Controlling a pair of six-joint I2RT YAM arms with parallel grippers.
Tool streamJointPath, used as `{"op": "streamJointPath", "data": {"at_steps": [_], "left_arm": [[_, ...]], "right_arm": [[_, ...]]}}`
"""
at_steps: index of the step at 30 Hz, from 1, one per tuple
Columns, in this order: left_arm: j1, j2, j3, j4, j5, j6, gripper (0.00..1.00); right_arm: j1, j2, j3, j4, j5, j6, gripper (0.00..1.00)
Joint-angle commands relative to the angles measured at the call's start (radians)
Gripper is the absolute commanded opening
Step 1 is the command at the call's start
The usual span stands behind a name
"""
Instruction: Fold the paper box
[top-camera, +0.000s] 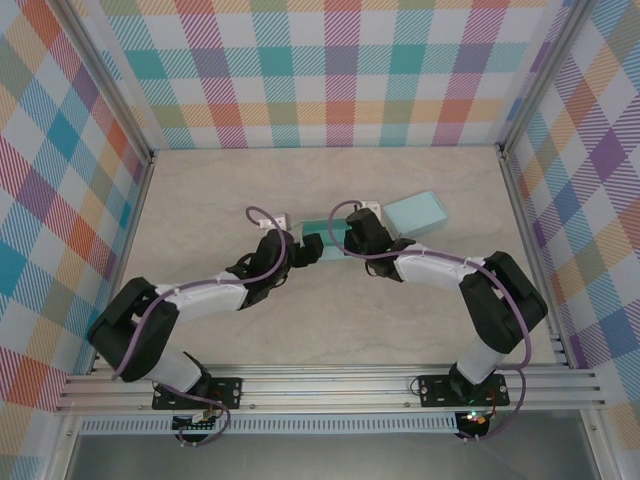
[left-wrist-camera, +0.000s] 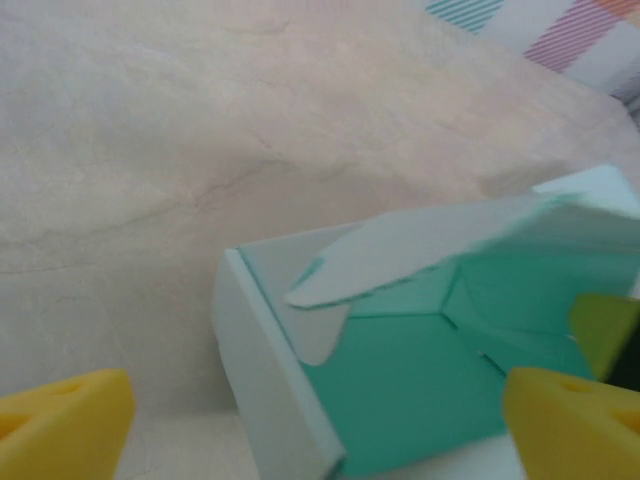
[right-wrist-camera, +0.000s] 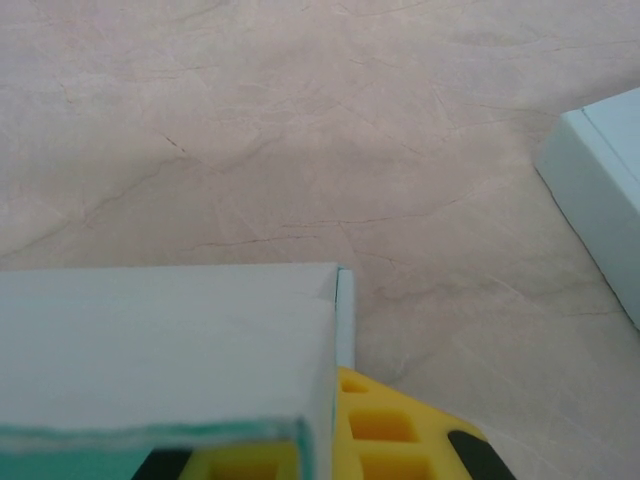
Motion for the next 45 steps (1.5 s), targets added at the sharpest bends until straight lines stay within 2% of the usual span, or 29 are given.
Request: {"op": "streamJointPath", "data": {"at_steps": [1, 5, 12, 17, 23, 30, 33, 37, 41, 45], "left_arm": [[-0.016, -0.101, -0.045, -0.072, 0.028, 0.035, 1.00], [-0.021, -0.258, -0.116, -0.135, 0.014, 0.008, 1.00], [-0.020, -0.545, -0.127, -0.323, -0.088, 0.033, 1.00], [-0.019, -0.611, -0.103, -0.388, -0.114, 0.039, 1.00], [-0.016, -0.572, -0.042, -0.453, -0.132, 0.028, 1.00], [-0.016, -0.500, 0.046, -0.488, -0.177, 0.034, 1.00], [-0.013, -0.434, 0.101, -0.495, -0.173, 0.076, 1.00], [-0.006, -0.313, 0.208, -0.564, -0.207, 0.109, 1.00], [0.004, -0.202, 0.281, -0.596, -0.262, 0.117, 1.00], [0.025, -0.097, 0.310, -0.556, -0.217, 0.102, 1.00]], "right_arm": [[0.012, 0.019, -0.047, -0.099, -0.027, 0.020, 0.00], [0.021, 0.011, -0.059, -0.089, -0.024, 0.005, 0.00], [0.047, -0.012, -0.074, -0.084, -0.026, -0.051, 0.16], [0.061, -0.029, -0.090, -0.085, -0.026, -0.054, 0.25], [0.085, -0.087, -0.106, -0.121, -0.024, -0.061, 0.40], [0.093, -0.312, -0.169, -0.203, -0.026, -0.041, 0.55], [0.094, -0.419, -0.161, -0.250, -0.020, -0.053, 0.73], [0.088, -0.460, -0.059, -0.365, 0.010, -0.062, 1.00], [0.051, -0.392, 0.081, -0.474, -0.007, -0.051, 1.00], [0.014, -0.245, 0.239, -0.587, -0.005, -0.013, 1.00]]}}
